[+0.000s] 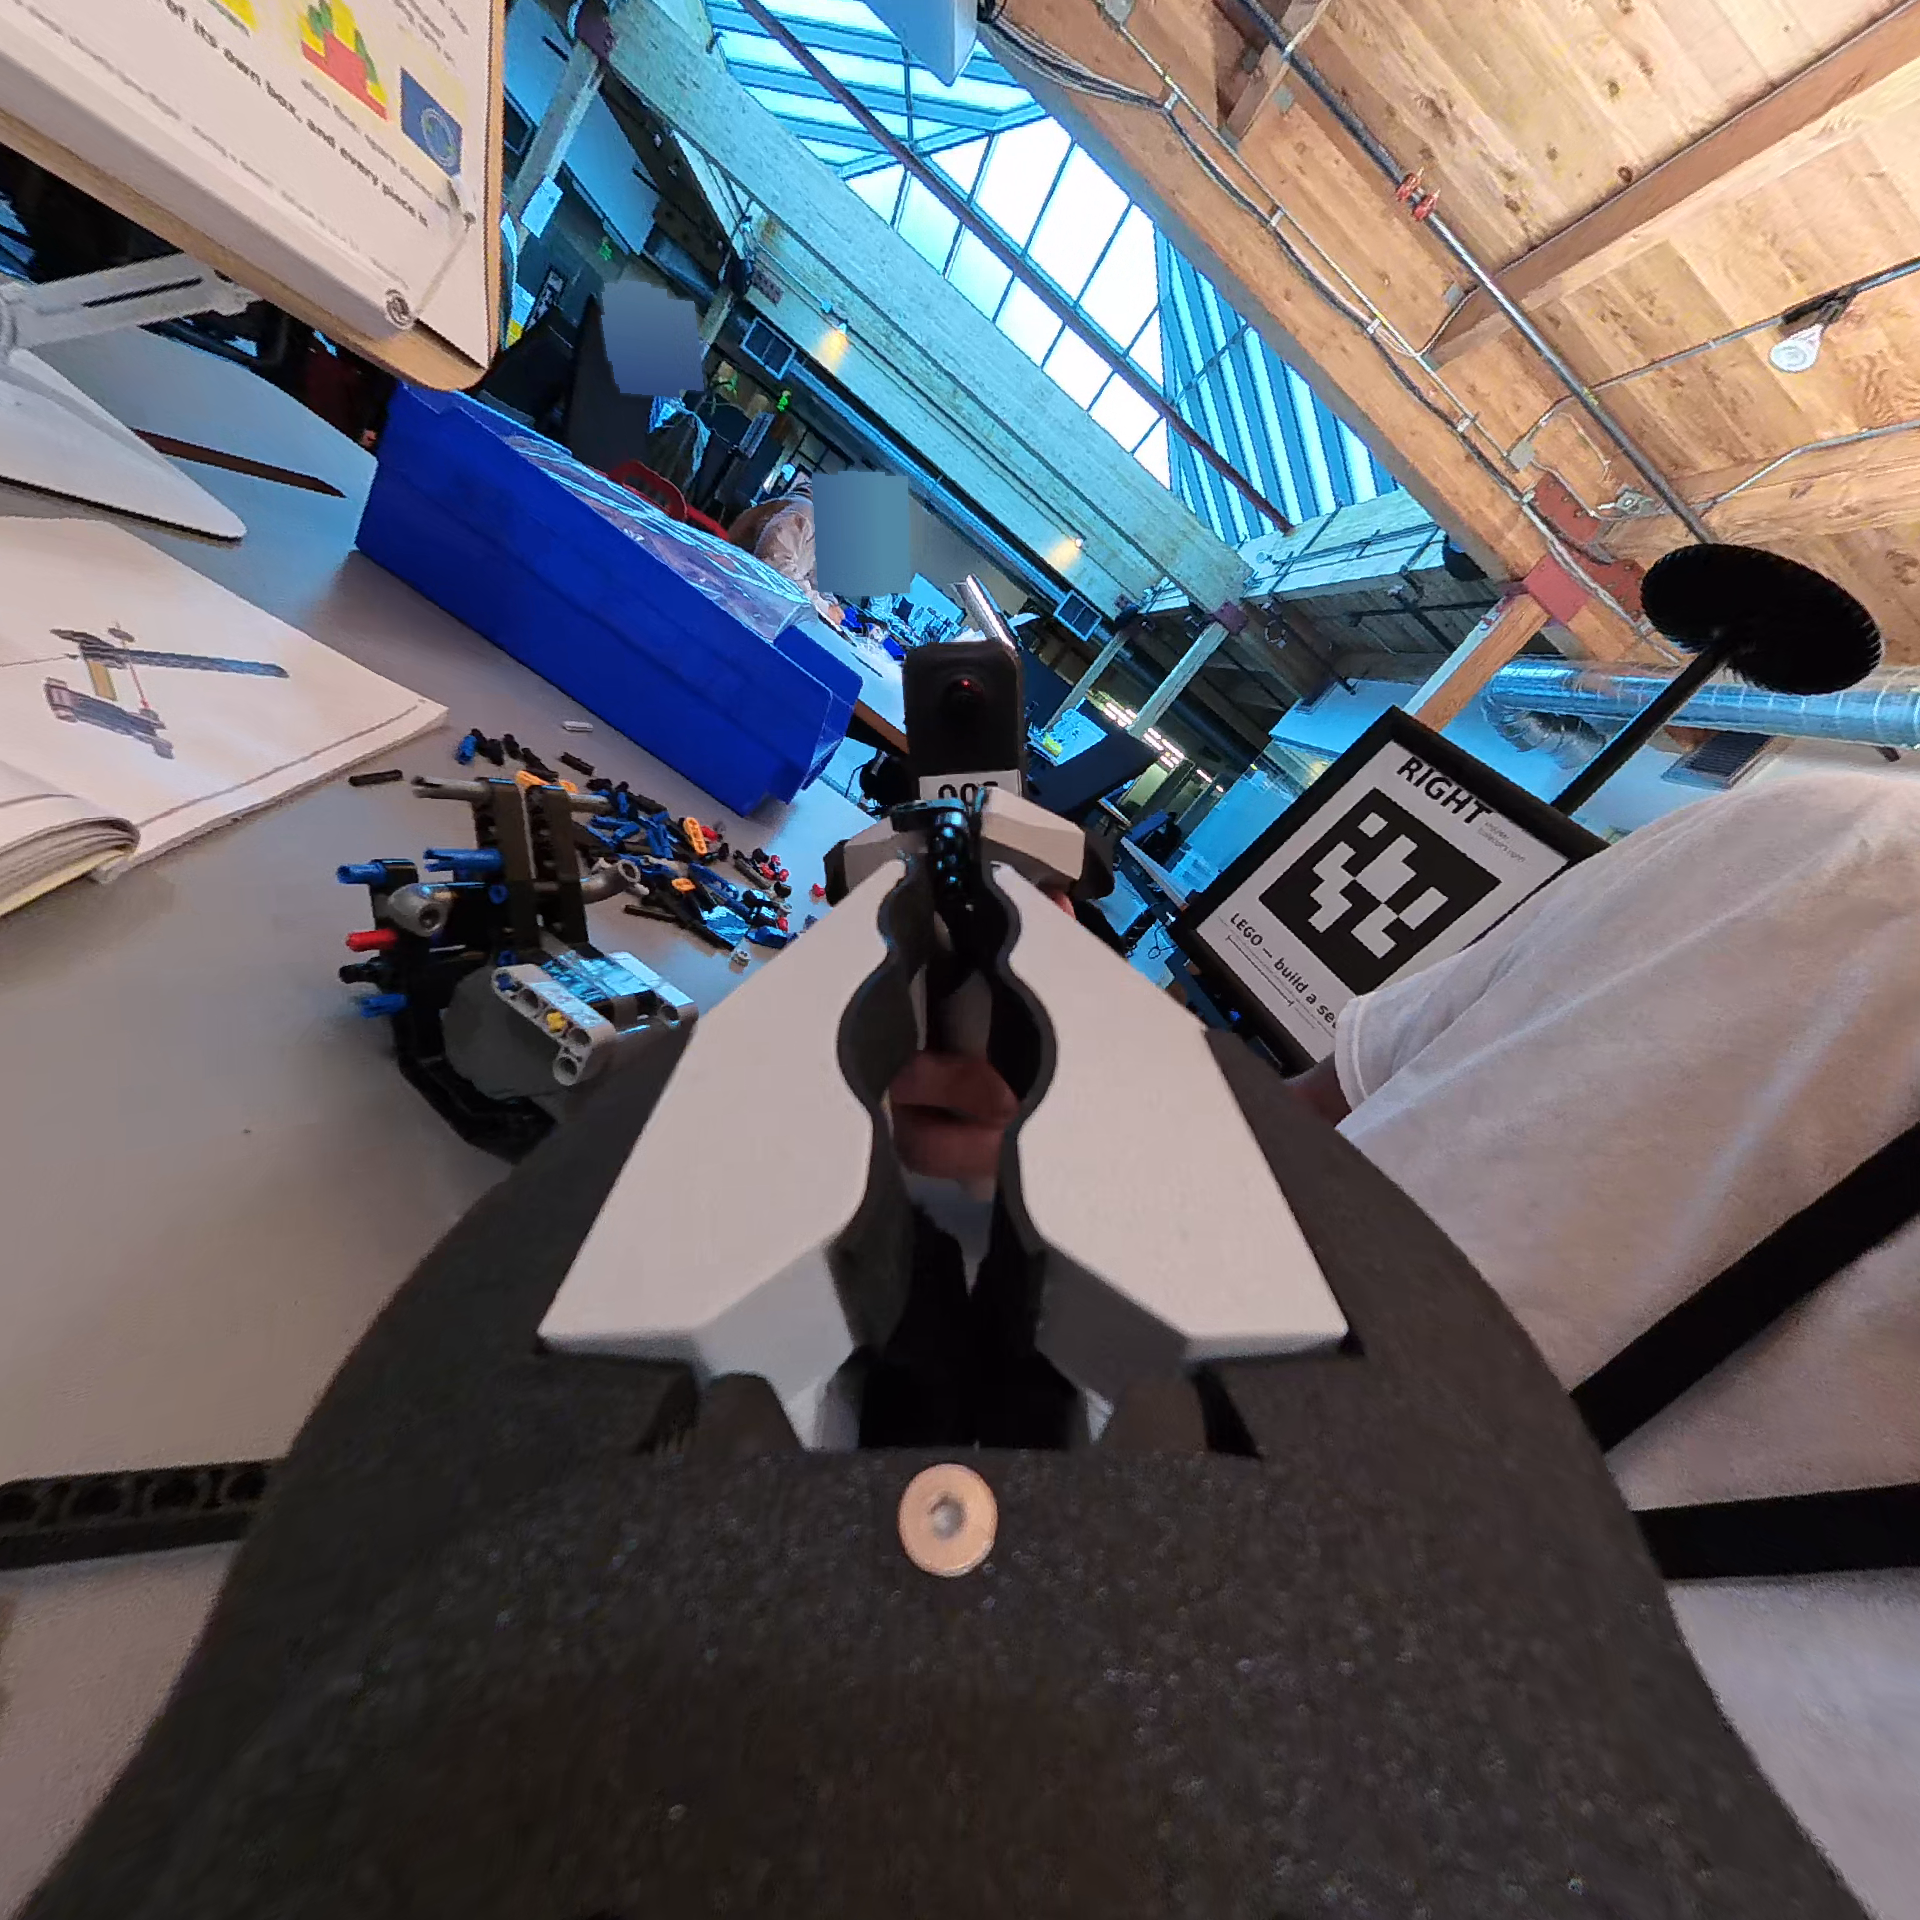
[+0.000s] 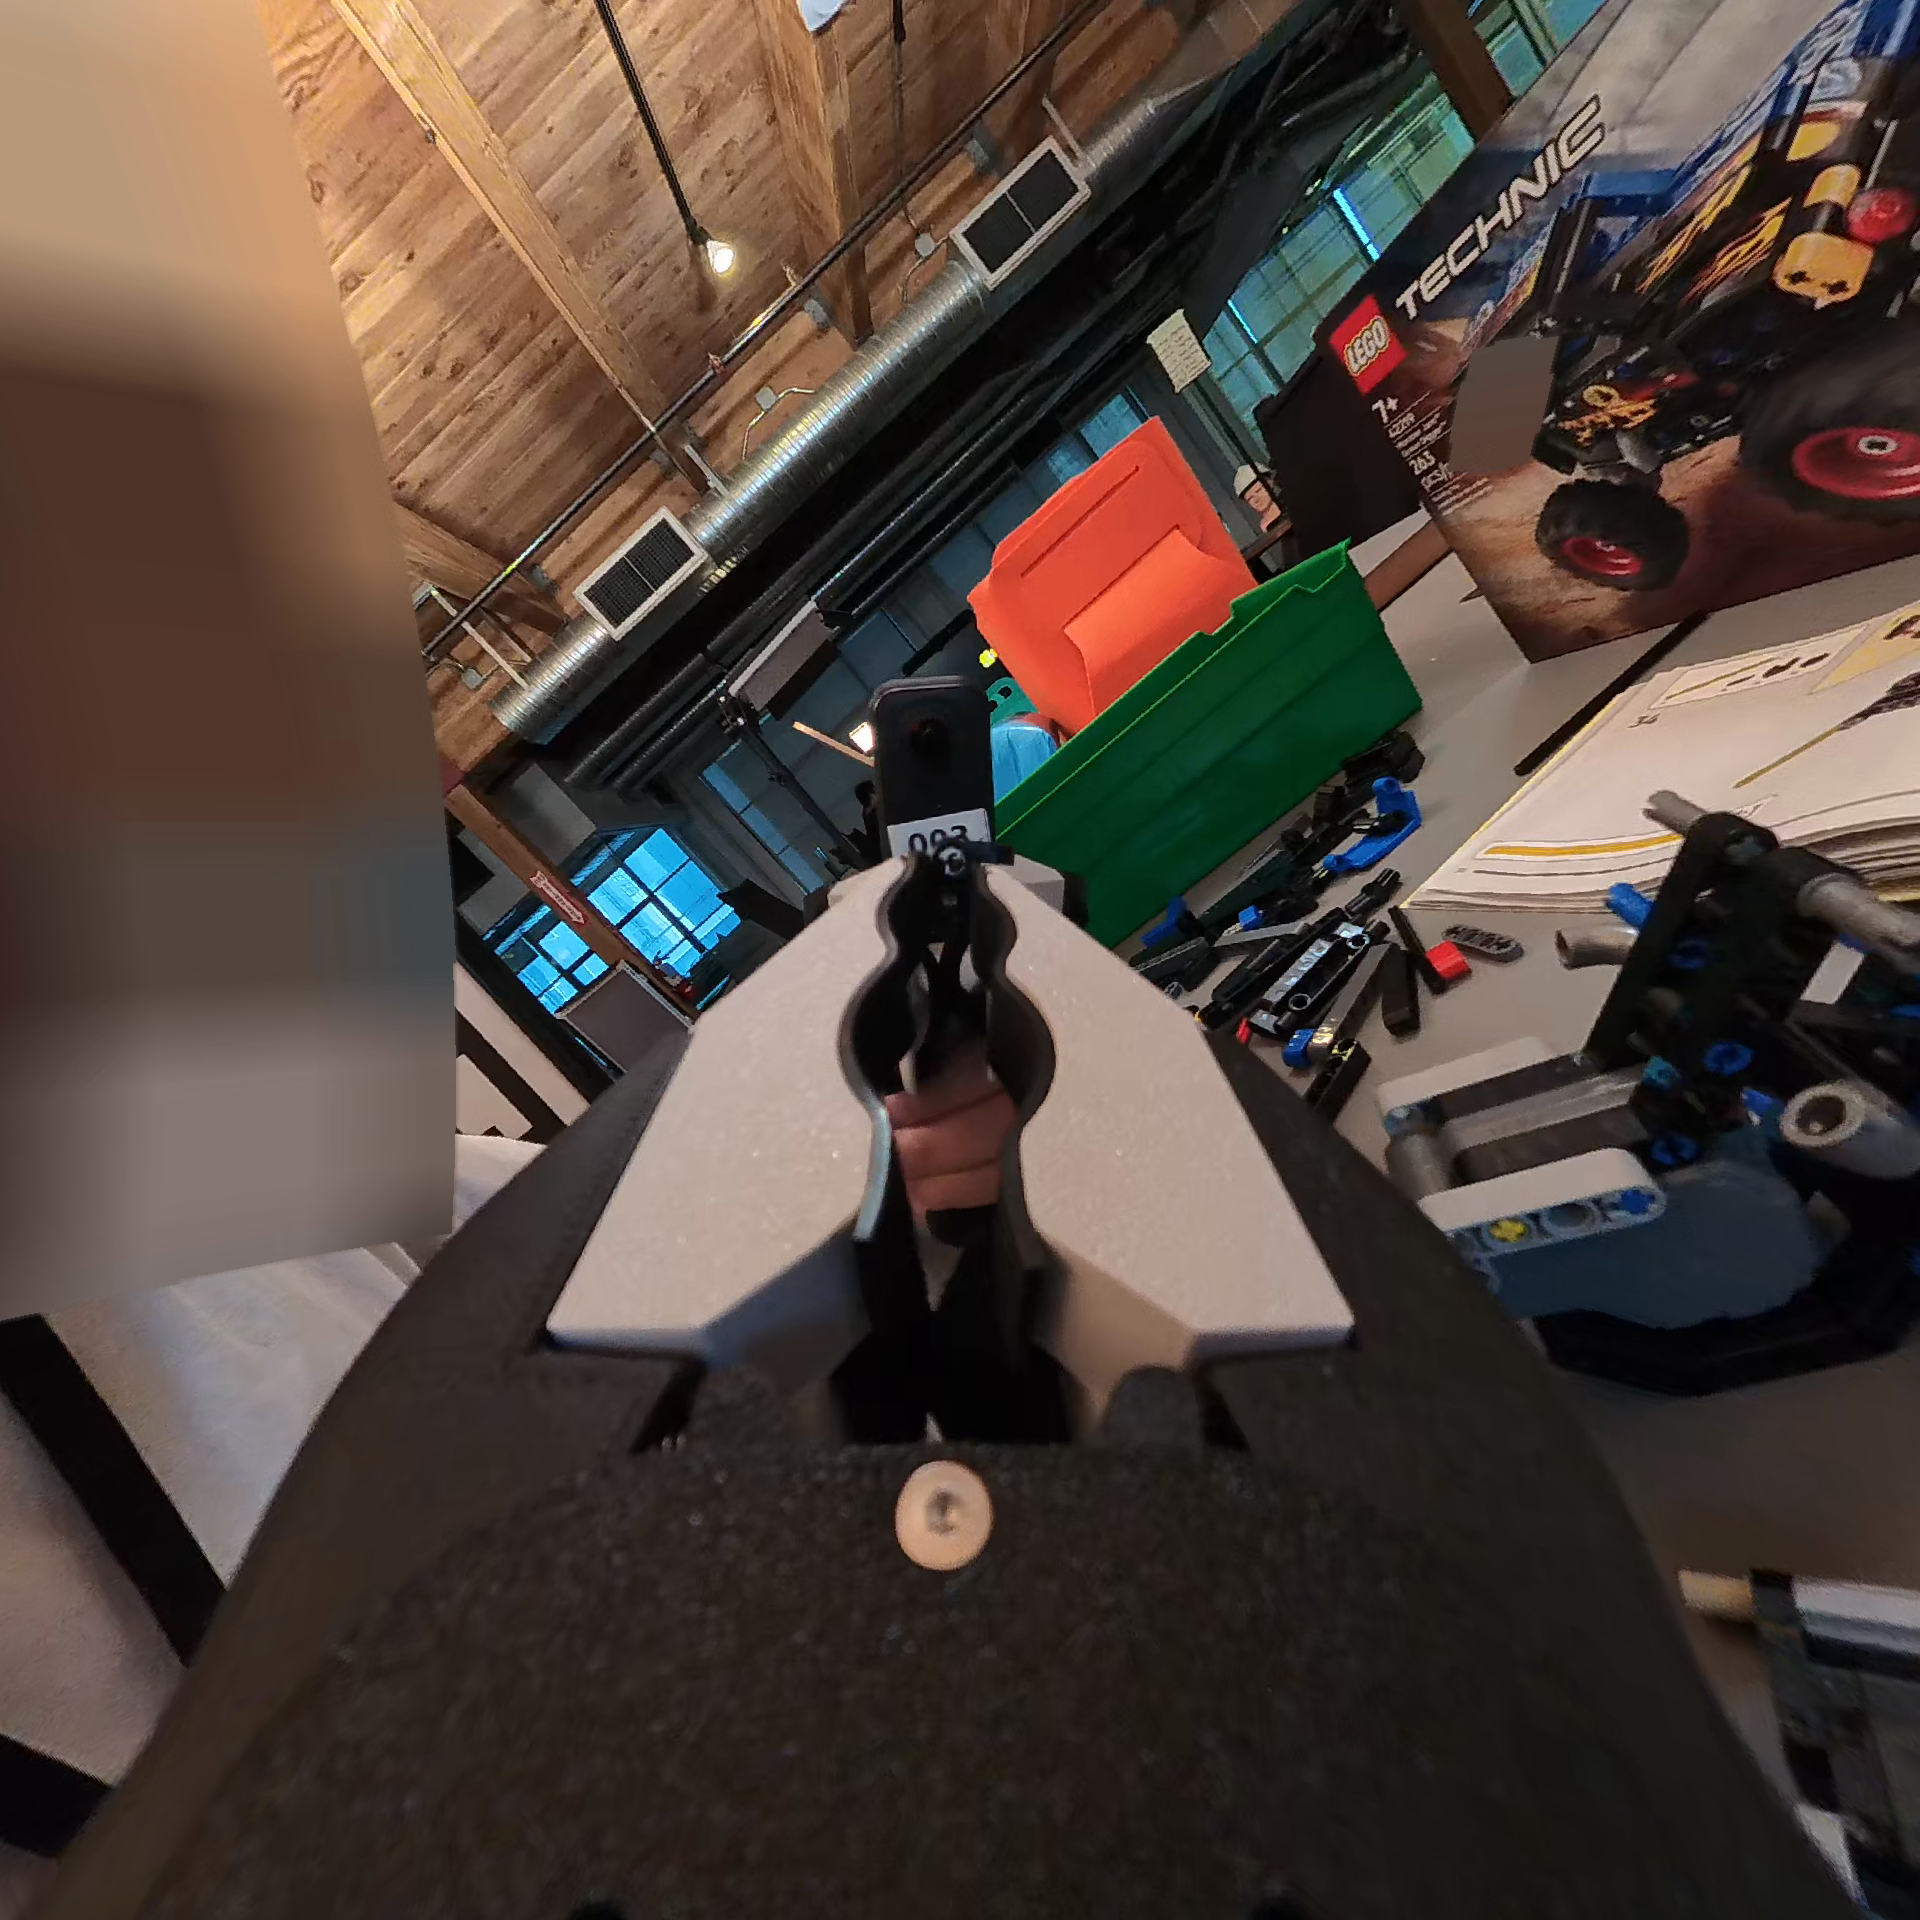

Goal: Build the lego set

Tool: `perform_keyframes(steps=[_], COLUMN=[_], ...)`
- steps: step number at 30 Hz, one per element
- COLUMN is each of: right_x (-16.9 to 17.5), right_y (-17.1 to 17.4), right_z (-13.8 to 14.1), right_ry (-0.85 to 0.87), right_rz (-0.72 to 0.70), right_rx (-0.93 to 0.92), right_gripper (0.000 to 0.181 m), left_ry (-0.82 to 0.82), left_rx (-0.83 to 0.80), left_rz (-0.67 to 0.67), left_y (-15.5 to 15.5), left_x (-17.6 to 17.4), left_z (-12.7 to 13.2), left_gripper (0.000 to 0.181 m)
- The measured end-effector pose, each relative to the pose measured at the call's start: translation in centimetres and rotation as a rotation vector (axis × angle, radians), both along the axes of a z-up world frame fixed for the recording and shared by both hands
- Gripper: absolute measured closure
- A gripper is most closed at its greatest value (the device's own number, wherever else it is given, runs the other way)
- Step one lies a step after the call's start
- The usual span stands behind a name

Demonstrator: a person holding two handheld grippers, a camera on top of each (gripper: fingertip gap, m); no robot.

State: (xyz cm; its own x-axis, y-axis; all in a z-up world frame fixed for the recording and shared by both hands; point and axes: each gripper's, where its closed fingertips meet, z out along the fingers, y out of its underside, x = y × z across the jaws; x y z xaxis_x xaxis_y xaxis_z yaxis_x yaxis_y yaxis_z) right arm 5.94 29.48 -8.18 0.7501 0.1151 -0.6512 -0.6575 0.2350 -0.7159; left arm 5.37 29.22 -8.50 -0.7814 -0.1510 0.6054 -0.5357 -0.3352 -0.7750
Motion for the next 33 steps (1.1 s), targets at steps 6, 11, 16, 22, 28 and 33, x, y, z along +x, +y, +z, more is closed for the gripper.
perform_keyframes(steps=[6, 11, 16, 22, 28, 33], right_x=[0.22, 0.14, 0.18, 0.29, -0.06, -0.14], right_y=[0.11, 0.14, 0.09, -0.09, -0.18, -0.17], right_z=[-0.21, -0.38, -0.69, -0.75, -0.47, -0.91], right_ry=[-0.044, -0.026, -0.037, -0.053, -0.199, -0.204], right_rz=[-0.047, -0.024, -0.022, -0.053, -0.088, -0.070], right_rx=[-0.028, -0.011, -0.030, -0.034, -0.102, -0.133], right_gripper=[0.175, 0.175, 0.175, 0.175, 0.175, 0.175], left_ry=[0.037, 0.029, 0.026, 0.066, 0.081, 0.079], left_rx=[-0.036, -0.025, -0.002, -0.048, -0.081, -0.043], left_rz=[-0.009, -0.011, -0.014, -0.035, -0.076, -0.081], left_y=[0.08, 0.09, 0.04, -0.15, -0.29, -0.25], left_x=[0.12, 0.07, 0.09, 0.16, -0.25, -0.31], left_z=[-0.16, -0.27, -0.55, -0.58, -0.30, -0.66], left_gripper=[0.176, 0.175, 0.175, 0.176, 0.176, 0.177])
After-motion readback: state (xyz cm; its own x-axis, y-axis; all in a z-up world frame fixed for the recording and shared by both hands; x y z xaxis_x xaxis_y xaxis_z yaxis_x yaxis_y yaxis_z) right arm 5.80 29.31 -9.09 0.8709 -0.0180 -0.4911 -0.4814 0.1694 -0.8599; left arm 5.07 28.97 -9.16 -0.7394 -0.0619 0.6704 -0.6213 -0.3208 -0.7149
